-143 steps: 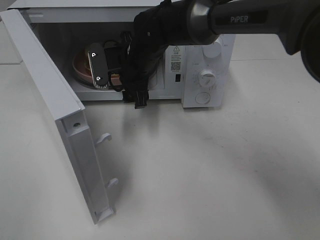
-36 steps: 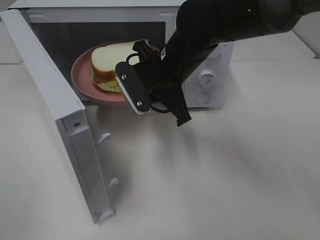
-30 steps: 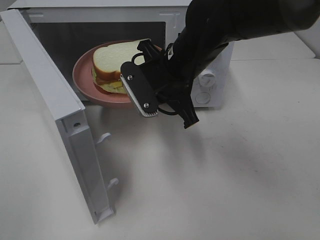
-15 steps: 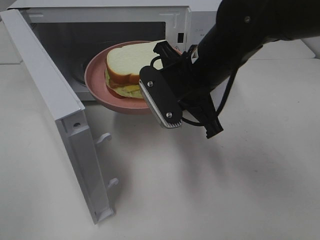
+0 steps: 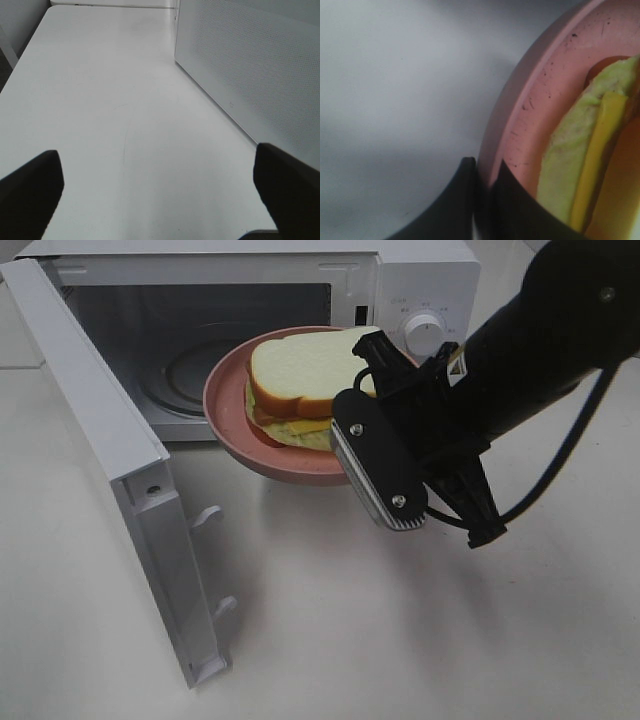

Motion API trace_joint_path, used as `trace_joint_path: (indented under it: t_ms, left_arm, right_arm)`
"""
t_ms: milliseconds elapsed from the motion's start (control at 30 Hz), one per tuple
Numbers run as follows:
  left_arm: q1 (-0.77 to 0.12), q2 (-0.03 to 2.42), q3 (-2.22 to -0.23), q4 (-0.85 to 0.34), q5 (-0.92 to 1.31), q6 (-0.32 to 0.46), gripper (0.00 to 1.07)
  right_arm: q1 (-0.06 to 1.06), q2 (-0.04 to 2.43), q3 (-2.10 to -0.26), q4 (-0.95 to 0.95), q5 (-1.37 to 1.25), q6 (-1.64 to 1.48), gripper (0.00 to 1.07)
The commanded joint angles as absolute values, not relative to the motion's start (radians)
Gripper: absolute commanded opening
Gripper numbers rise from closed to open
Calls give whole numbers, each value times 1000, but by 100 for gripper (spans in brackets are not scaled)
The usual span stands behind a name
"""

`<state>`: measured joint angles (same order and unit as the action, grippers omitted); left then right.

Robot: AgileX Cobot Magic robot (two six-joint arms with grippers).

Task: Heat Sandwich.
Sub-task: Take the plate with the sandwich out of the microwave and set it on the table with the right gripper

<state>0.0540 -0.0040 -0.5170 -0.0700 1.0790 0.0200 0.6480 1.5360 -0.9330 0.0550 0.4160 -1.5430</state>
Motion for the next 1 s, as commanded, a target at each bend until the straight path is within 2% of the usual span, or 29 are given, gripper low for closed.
trace_joint_path:
  t_ms: [33, 600, 1000]
  left_arm:
    - [54, -25, -515, -69, 1071, 17, 98]
    - [54, -25, -515, -69, 1071, 17, 98]
    - [54, -25, -515, -69, 1071, 17, 98]
  right_arm:
    - [643, 1477, -898, 54, 388, -1536, 0]
    - [643, 1237, -723, 50, 399, -1512, 0]
    - [643, 1123, -657, -49, 466, -1420, 0]
